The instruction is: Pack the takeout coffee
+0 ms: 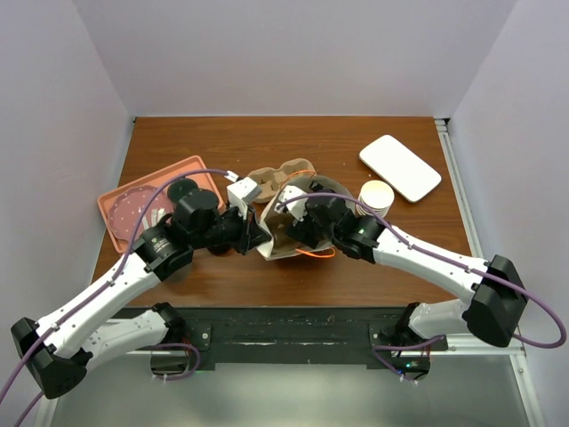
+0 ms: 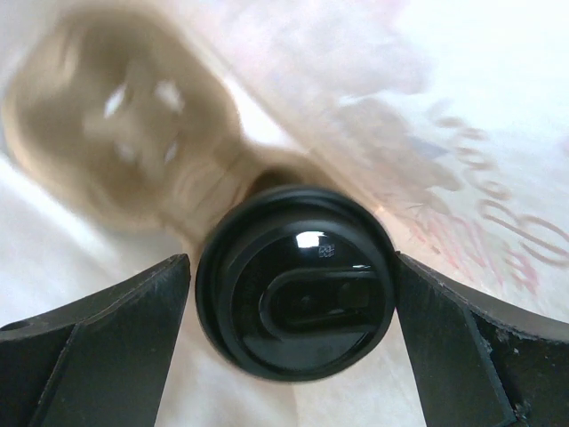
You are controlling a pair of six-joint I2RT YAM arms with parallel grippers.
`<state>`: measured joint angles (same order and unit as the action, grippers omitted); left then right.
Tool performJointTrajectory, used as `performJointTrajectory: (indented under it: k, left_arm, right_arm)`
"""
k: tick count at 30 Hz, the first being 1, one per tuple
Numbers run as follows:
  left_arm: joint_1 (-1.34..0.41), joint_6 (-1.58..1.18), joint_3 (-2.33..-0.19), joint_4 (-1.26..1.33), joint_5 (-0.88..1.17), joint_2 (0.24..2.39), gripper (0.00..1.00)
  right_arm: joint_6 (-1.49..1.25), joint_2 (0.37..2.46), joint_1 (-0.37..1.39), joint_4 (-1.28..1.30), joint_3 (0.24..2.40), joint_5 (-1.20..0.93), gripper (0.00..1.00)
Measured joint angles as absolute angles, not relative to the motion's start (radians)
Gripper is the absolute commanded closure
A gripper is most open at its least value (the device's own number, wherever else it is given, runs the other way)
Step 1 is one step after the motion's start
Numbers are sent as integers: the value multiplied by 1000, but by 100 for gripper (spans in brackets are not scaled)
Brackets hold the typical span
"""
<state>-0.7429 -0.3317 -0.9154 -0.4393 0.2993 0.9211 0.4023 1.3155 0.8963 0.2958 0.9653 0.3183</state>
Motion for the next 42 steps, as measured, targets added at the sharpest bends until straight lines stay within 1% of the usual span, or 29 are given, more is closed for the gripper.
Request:
performJointTrajectory:
  k: [8,9,11,12,14,16,18,23,25,26,37,42]
  left_arm:
    - [-743,-350,-921,-442,318,935,100]
    - [-743,-354,-924,-444,318,936,99]
    - [-743,-360,-936,-451,318,944,91]
    - [-743,-362,-950,-463,318,952,83]
    - [-743,-373,-985,-488,319,974,81]
    - [-743,-383,-1025,-506,319,996,75]
    - [-743,-385,-1060,-523,318,1008,73]
    - [-743,-387,-1132,-559,318,1014,71]
    - [-743,-387,-1145,-565,318,1014,66]
    - [-743,-388,-1151,-567,318,1015,65]
    - [-743,-427,-1169,-592,298,1018,64]
    - [-743,-437,-1169,-594,286,1018,64]
  right_arm:
    - [331,1318,890,307,981,318,1]
    - [324,1318,890,309,981,318,1]
    - [310,1318,889,314,981,318,1]
    - [302,1318,889,317,981,318,2]
    - [284,1318,888,323,981,318,3]
    - [271,1317,883,327,981,318,4]
    - [263,1316,879,330,981,318,5]
    - [252,1310,877,338,981,318,7]
    - [250,1306,877,341,981,318,8]
    - [249,1304,876,343,981,318,9]
    - [247,1286,876,376,981,292,19]
    - [247,1280,876,403,981,276,20]
